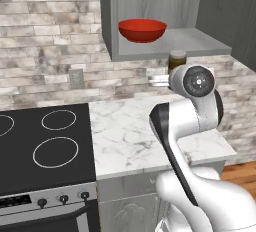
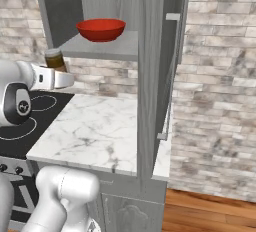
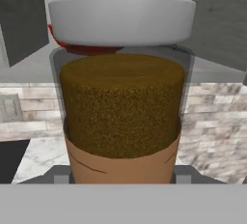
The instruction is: Take the cinnamon bottle from the cabinet and place it on the dining table, next to the plate with the cupcake. Then take the chocolate from the dining counter and place it on the cupcake plate.
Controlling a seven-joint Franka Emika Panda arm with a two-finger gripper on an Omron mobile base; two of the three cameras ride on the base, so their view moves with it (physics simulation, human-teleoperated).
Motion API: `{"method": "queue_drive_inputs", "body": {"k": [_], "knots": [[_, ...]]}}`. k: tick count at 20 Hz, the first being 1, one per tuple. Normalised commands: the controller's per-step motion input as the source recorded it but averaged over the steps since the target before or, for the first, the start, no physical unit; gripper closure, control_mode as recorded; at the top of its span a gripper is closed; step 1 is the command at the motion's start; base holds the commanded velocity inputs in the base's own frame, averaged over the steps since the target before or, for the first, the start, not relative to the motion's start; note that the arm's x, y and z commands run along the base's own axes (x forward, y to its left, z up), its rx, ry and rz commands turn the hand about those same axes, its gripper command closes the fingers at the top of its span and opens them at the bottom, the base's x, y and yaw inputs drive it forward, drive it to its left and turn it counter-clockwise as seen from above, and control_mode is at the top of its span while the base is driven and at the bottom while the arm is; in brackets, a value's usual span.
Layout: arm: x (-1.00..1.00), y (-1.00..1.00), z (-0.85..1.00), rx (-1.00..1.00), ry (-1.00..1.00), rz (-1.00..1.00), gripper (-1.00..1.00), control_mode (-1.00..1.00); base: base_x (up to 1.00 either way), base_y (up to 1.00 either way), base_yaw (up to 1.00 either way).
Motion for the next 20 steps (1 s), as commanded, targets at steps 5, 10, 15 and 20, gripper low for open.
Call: {"method": "queue_drive_inputs", "body": {"k": [5, 10, 15, 20], "knots": [[-0.04, 0.01, -0.01, 0.00, 0.00, 0.00, 1.00, 1.00, -0.33, 0.05, 0.00], [0.00, 0.00, 0.00, 0.00, 0.00, 0.00, 1.00, 1.00, -0.55, 0.10, 0.10], [0.00, 0.00, 0.00, 0.00, 0.00, 0.00, 1.00, 1.00, -0.51, 0.06, 0.65], [0.00, 0.00, 0.00, 0.00, 0.00, 0.00, 1.00, 1.00, -0.20, 0.03, 0.98]]}}
